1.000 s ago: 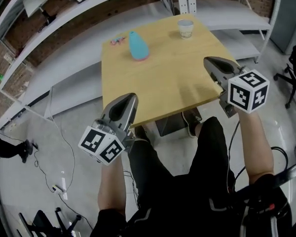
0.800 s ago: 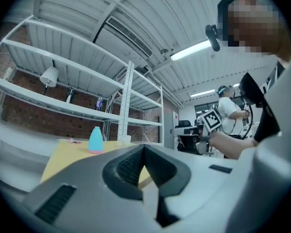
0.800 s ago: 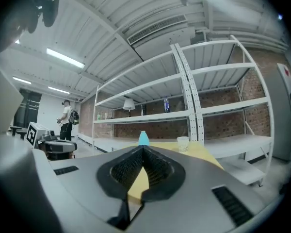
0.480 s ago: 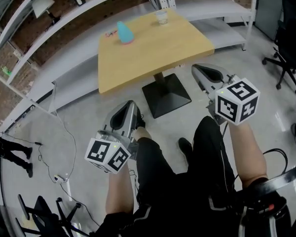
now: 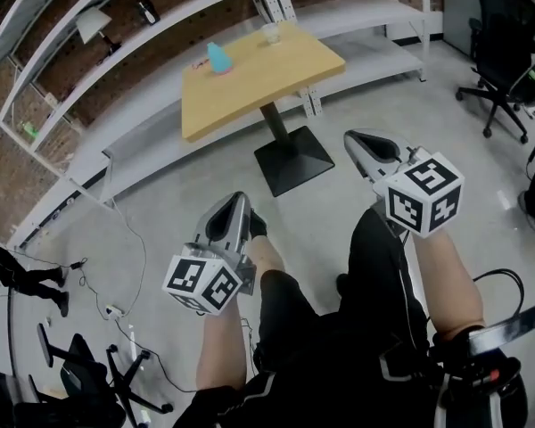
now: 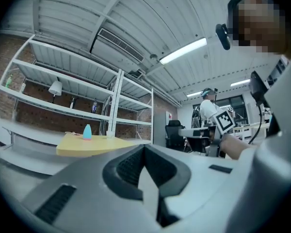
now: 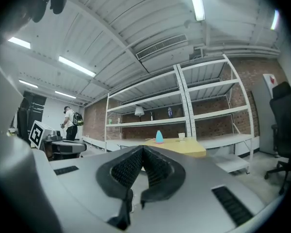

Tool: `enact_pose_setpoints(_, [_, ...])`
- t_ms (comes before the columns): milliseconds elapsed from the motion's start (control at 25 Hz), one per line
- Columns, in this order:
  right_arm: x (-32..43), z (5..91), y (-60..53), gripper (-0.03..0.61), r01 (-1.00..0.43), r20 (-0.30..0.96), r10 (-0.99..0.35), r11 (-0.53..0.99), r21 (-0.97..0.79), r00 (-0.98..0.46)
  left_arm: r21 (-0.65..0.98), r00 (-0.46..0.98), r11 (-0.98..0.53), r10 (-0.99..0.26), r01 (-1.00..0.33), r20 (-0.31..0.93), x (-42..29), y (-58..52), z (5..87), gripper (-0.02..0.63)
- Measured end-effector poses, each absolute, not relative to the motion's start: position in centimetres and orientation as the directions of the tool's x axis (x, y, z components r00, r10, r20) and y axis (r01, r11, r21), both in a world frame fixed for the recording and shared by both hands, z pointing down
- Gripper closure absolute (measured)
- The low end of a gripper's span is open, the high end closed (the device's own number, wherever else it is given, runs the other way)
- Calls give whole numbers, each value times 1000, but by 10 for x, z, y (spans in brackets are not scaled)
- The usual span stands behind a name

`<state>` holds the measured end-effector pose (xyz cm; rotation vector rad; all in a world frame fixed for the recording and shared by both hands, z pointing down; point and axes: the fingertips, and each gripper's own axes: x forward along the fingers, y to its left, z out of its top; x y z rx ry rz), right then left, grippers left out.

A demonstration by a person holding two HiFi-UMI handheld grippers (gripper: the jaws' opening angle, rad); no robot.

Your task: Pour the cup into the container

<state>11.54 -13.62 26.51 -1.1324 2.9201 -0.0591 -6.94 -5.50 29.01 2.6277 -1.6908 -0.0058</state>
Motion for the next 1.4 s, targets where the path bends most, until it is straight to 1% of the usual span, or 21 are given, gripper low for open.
enact_pose_setpoints(240, [145, 261, -66, 576, -673, -5, -673, 739, -38, -739, 13, 381, -381, -924, -924, 4, -44, 14, 288, 612])
enact_pose_setpoints(480, [148, 267, 2, 577, -645, 6, -645, 763, -34, -764, 14, 362, -362, -932, -932, -16, -28, 94, 288, 612])
enact_pose_setpoints(680, [157, 273, 69, 575, -644, 29, -644, 764, -28, -765, -3, 353, -353, -936, -936, 10, -11, 168, 298, 612])
enact_pose_setpoints(920, [177, 272, 157, 575, -619, 35, -618, 784, -47, -785, 27, 337, -337, -941, -941, 1, 12, 254, 299, 612])
enact_pose_setpoints(1160, [211, 283, 259, 577, -615, 47, -613, 787, -50, -789, 59, 338, -337, -941, -940, 24, 50, 351, 316, 612])
enact_pose_setpoints(1400, [249, 282, 359, 577, -618, 55, -616, 784, -58, -786, 72, 346, -344, -938, -936, 16, 93, 454, 316, 612])
